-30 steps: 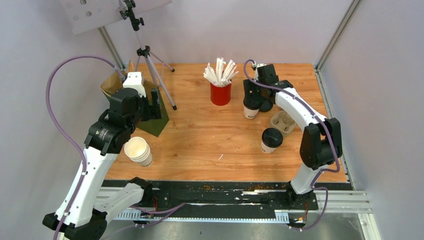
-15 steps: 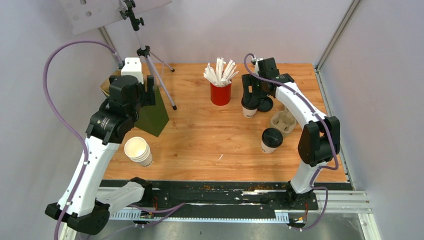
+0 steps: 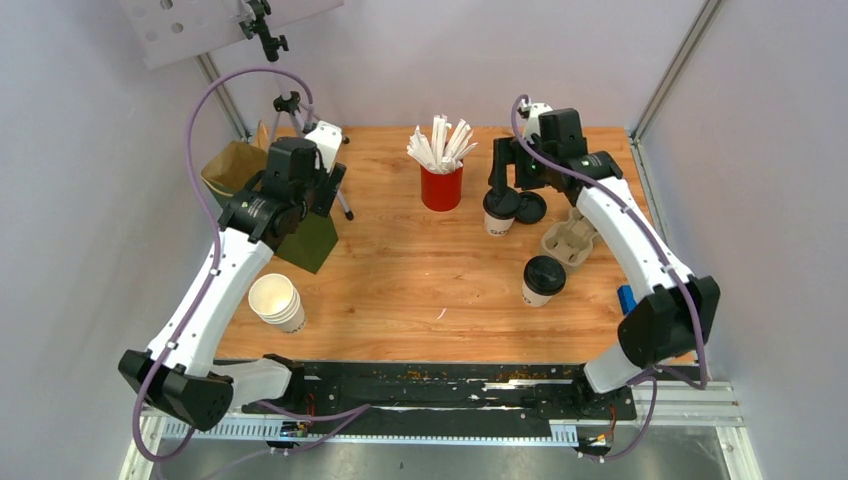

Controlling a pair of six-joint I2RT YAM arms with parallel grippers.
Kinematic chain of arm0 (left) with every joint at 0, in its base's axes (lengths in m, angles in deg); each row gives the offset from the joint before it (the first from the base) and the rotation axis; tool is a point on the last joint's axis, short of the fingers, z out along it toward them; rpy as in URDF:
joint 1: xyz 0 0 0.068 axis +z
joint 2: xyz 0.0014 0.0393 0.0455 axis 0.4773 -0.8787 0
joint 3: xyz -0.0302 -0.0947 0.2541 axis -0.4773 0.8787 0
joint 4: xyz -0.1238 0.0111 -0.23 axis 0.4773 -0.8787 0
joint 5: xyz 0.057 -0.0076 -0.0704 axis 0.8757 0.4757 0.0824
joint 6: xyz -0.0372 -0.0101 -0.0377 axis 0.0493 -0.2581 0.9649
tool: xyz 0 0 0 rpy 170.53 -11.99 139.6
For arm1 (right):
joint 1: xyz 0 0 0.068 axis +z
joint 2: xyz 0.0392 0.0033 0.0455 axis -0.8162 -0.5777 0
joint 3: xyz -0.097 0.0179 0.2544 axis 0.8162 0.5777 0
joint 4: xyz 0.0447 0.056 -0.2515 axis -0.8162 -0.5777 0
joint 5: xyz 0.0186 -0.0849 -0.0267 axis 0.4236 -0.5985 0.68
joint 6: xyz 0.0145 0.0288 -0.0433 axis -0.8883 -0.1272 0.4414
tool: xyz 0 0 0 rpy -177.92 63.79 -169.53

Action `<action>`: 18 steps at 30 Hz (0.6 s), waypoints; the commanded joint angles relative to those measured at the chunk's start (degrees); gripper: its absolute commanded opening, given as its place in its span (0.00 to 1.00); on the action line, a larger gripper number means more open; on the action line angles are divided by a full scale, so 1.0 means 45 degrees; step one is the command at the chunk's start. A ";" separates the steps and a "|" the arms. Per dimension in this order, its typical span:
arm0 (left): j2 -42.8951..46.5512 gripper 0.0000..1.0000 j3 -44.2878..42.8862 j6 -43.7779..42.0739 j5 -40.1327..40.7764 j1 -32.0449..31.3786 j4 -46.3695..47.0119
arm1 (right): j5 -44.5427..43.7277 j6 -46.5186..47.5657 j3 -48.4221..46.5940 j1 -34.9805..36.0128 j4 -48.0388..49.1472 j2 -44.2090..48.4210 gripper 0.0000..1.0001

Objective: Pack the takeout coffee

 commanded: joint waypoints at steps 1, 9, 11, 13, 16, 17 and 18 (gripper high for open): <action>-0.0332 0.76 0.0514 -0.1059 -0.0247 0.0395 0.0747 | 0.1121 -0.0666 0.0902 0.0040 0.0538 0.1929 0.87; -0.1388 0.56 0.0056 -0.1226 -0.0915 0.0778 0.0259 | 0.1309 -0.0637 0.2200 0.0062 0.0789 0.3596 0.87; -0.1514 0.46 -0.0131 -0.1248 -0.1217 0.0808 -0.0022 | 0.1251 -0.0562 0.2349 0.0062 0.0755 0.3825 0.87; -0.1602 0.33 -0.0402 -0.1169 -0.1653 0.0811 -0.0401 | 0.1238 -0.0538 0.2460 0.0062 0.0768 0.4028 0.87; -0.1672 0.17 -0.1018 -0.1068 -0.2658 0.0811 -0.1511 | 0.1185 -0.0542 0.2581 0.0062 0.0755 0.4271 0.87; -0.1645 0.13 -0.1287 -0.0995 -0.3001 0.0811 -0.1844 | 0.1197 -0.0557 0.2596 0.0062 0.0754 0.4343 0.87; -0.1598 0.09 -0.1506 -0.0930 -0.3444 0.0811 -0.2103 | 0.1208 -0.0586 0.2617 0.0062 0.0764 0.4405 0.87</action>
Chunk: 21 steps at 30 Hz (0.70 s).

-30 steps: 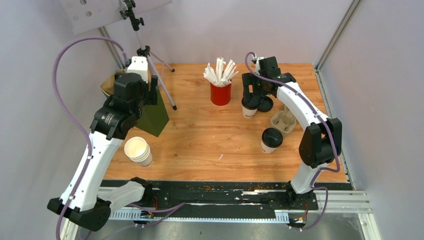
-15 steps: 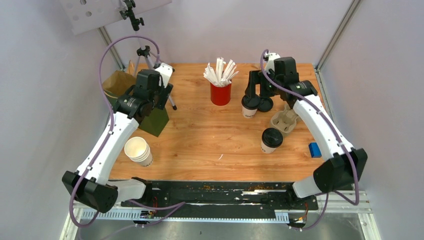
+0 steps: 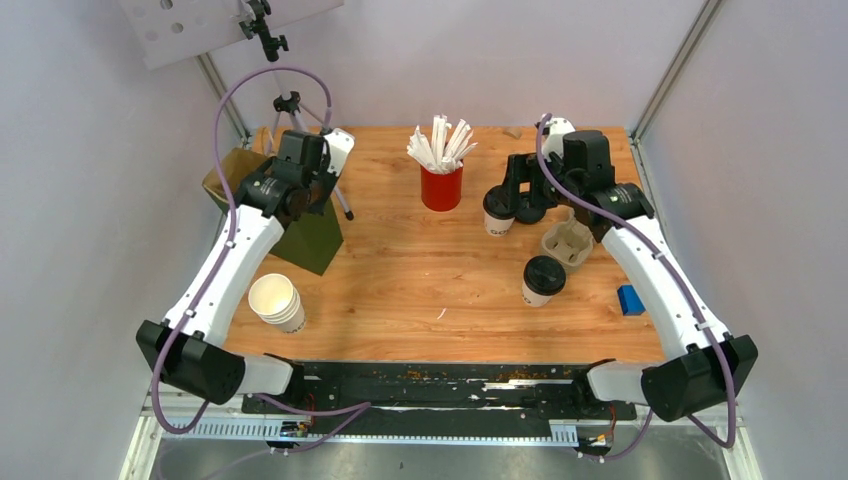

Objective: Pack the takeout coffee

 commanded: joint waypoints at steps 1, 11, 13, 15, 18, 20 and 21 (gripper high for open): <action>0.0273 0.06 -0.1396 0.0186 -0.2086 0.0063 -0.1295 | 0.0104 -0.0085 0.0075 0.0053 0.0450 0.0693 0.87; 0.1931 0.00 -0.1584 0.1665 -0.6310 -0.0817 -0.1330 | -0.0038 -0.0102 0.0069 0.0053 0.0046 0.1344 0.87; 0.1967 0.00 -0.1701 0.1909 -0.6273 -0.1524 -0.1601 | -0.0062 -0.0121 0.0114 0.0053 -0.0048 0.1486 0.87; 0.1945 0.00 -0.1858 0.2259 -0.6062 -0.2406 -0.1952 | -0.0033 -0.0148 0.0142 0.0053 -0.0232 0.1655 0.87; 0.2091 0.00 -0.1790 0.3012 -0.5935 -0.3469 -0.2049 | -0.0065 -0.0119 0.0324 0.0053 -0.0439 0.1984 0.87; 0.2314 0.00 -0.1478 0.3482 -0.5837 -0.4271 -0.1720 | -0.0165 -0.0139 0.0523 0.0054 -0.0515 0.2294 0.87; 0.2454 0.00 -0.1230 0.3729 -0.5730 -0.4727 -0.1456 | -0.0168 -0.0174 0.0636 0.0053 -0.0553 0.2458 0.87</action>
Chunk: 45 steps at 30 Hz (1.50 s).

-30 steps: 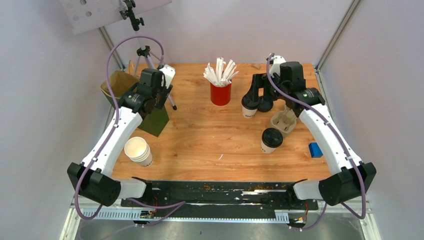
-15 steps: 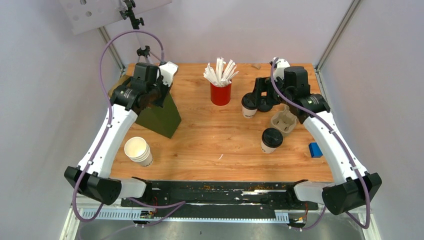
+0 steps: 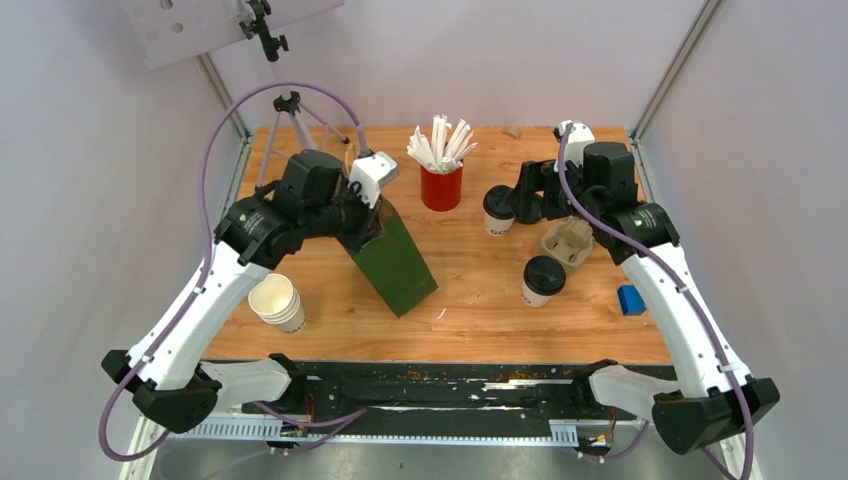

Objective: Pack the takeout coffee

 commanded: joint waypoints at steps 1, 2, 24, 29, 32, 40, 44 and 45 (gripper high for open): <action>0.0709 0.00 0.0542 0.1529 -0.0078 -0.1495 0.0842 | -0.0139 -0.0210 0.0393 0.0053 -0.0254 0.0918 0.87; 0.0851 0.00 0.0966 0.1762 -0.0194 -0.1908 0.1374 | -0.0116 -0.0253 0.0522 0.0053 -0.0302 0.1108 0.87; 0.2914 1.00 0.1035 0.4345 0.9046 -0.3399 0.0173 | -0.0751 -0.0671 0.1384 0.0054 -0.1969 0.3115 1.00; 0.2122 1.00 0.0426 0.4740 0.9350 -0.3399 -0.0545 | -0.1642 -0.0935 0.1996 0.0053 -0.1596 0.3052 1.00; 0.1764 0.97 0.0012 0.5102 0.9735 -0.3389 -0.0912 | -0.3252 -0.1587 0.2554 0.0034 -0.1112 0.2746 1.00; 0.2068 0.81 -0.0081 0.6175 1.0462 -0.3383 -0.0843 | -0.5323 -0.3518 0.1648 -0.0615 -0.1156 0.0204 0.99; 0.1561 0.80 -0.0951 0.6555 0.9980 -0.3382 -0.1358 | -0.5370 -0.3957 0.1254 -0.1674 -0.1639 -0.0801 0.93; 0.1441 0.81 -0.1101 0.6477 0.9848 -0.3384 -0.1325 | -0.5250 -0.3942 0.1306 -0.1982 -0.1515 -0.0976 0.90</action>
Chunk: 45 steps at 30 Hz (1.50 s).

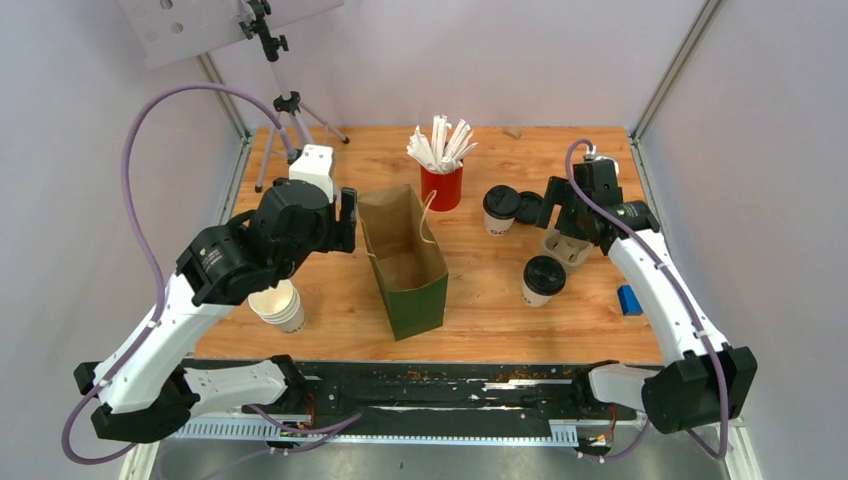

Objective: Pack the takeout coffee

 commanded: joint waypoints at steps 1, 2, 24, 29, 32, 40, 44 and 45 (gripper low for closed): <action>-0.0371 0.81 -0.1008 0.0434 -0.0202 0.0008 0.0081 | -0.0441 -0.0771 -0.0559 -0.1191 0.0357 -0.0437 0.88; -0.0486 0.82 -0.1036 0.0253 -0.0255 0.0005 0.0218 | -0.0412 -0.0779 -0.0396 -0.1421 0.0634 -0.0570 0.87; -0.0972 0.77 -0.0552 -0.2270 -0.1327 0.0021 0.1892 | 0.0081 -0.1219 -0.1048 -0.3650 0.2469 -0.4839 0.55; -0.0788 0.77 -0.0510 -0.2273 -0.1150 0.0016 0.1723 | 0.0150 -0.1386 -0.1449 -0.3717 0.2313 -0.5370 0.55; -0.0637 0.78 -0.0518 -0.2343 -0.1006 0.0031 0.1582 | 0.0025 -0.1513 -0.1438 -0.3727 0.2191 -0.5569 0.54; -0.1149 0.78 -0.1120 -0.2168 -0.2217 0.1235 0.0656 | 0.0189 -0.1583 -0.1079 -0.3756 0.2303 -0.5912 0.52; -0.1315 0.78 -0.1196 -0.2029 -0.2393 0.1542 0.0471 | 0.0162 -0.1382 -0.1303 -0.3766 0.2251 -0.6043 0.43; -0.1246 0.78 -0.1138 -0.2020 -0.2353 0.1628 0.0486 | 0.0136 -0.1349 -0.1381 -0.3775 0.2190 -0.6088 0.42</action>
